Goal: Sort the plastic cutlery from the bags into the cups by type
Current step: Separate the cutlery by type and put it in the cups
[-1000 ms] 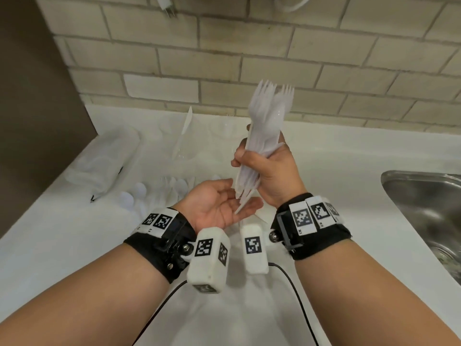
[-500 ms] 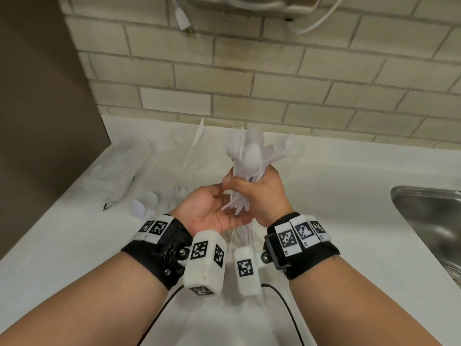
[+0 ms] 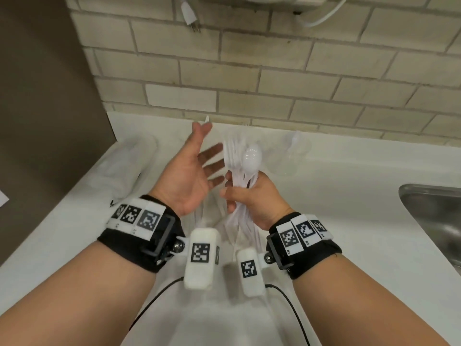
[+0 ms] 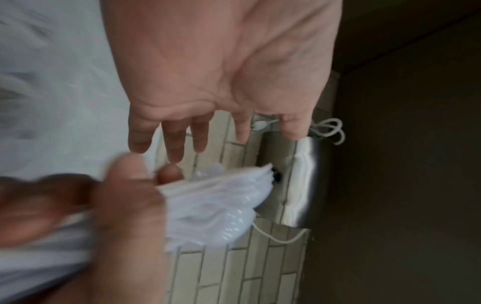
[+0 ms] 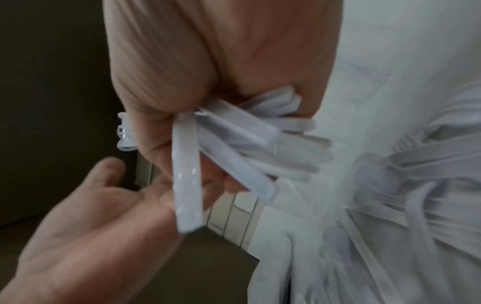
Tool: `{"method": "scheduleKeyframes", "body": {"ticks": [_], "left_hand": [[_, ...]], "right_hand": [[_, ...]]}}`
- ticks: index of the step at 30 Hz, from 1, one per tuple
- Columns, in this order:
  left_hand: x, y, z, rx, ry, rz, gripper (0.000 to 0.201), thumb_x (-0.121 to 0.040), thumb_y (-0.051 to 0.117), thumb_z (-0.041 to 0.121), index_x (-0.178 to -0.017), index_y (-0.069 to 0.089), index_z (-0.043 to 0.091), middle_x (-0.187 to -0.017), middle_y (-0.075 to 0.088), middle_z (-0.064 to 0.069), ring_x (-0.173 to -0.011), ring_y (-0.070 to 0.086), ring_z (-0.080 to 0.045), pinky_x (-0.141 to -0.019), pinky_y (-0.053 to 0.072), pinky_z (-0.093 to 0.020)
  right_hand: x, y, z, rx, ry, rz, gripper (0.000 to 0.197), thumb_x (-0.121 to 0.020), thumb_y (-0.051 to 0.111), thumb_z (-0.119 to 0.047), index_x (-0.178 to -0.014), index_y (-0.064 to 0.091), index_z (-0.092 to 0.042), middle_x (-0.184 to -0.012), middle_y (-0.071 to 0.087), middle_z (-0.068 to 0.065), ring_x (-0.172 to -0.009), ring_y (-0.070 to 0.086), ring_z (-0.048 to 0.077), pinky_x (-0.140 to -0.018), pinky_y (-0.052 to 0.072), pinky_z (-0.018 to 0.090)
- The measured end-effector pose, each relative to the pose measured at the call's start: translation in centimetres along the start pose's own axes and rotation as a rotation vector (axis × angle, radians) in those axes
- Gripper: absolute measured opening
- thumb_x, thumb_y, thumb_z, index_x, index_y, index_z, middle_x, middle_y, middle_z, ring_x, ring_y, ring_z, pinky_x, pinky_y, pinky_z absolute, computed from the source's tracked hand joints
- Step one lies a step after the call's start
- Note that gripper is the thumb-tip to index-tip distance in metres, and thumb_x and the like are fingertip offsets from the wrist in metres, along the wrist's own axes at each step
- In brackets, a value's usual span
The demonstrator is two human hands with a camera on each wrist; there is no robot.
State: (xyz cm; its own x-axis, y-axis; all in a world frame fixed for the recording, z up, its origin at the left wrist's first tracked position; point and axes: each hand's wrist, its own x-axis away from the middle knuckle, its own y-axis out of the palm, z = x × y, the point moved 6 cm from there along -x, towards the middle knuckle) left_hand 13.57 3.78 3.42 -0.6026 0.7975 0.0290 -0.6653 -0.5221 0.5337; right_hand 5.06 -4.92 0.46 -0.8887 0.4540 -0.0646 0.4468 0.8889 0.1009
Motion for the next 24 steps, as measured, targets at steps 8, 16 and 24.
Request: {"method": "scheduleKeyframes", "body": {"ticks": [8, 16, 24], "left_hand": [[0.6, 1.9, 0.5, -0.616, 0.204, 0.054, 0.025, -0.099, 0.043, 0.032, -0.114, 0.064, 0.032, -0.113, 0.065, 0.008, -0.110, 0.059, -0.014, -0.104, 0.044, -0.039], [1.0, 2.2, 0.3, -0.743, 0.364, -0.071, 0.053, -0.057, 0.087, 0.030, -0.103, 0.062, 0.033, -0.106, 0.065, 0.004, -0.100, 0.066, -0.013, -0.092, 0.052, -0.037], [0.8, 1.4, 1.7, -0.681, 0.508, 0.232, 0.023, -0.065, 0.075, 0.011, -0.079, 0.063, 0.025, -0.078, 0.063, 0.008, -0.069, 0.056, -0.002, -0.069, 0.050, -0.023]], "right_hand": [[0.4, 2.2, 0.5, 0.086, 0.100, -0.189, 0.021, -0.065, 0.071, 0.008, -0.083, 0.062, 0.000, -0.065, 0.057, 0.016, -0.052, 0.055, 0.027, -0.064, 0.051, 0.039], [0.8, 2.6, 0.5, 0.126, 0.162, -0.251, 0.021, -0.072, 0.060, 0.021, -0.077, 0.063, 0.002, -0.056, 0.054, 0.012, -0.046, 0.051, 0.024, -0.056, 0.051, 0.034], [0.3, 2.5, 0.7, 0.238, 0.192, -0.177, 0.018, -0.068, 0.073, 0.011, -0.082, 0.063, 0.016, -0.074, 0.065, 0.028, -0.068, 0.064, 0.029, -0.079, 0.056, 0.043]]}}
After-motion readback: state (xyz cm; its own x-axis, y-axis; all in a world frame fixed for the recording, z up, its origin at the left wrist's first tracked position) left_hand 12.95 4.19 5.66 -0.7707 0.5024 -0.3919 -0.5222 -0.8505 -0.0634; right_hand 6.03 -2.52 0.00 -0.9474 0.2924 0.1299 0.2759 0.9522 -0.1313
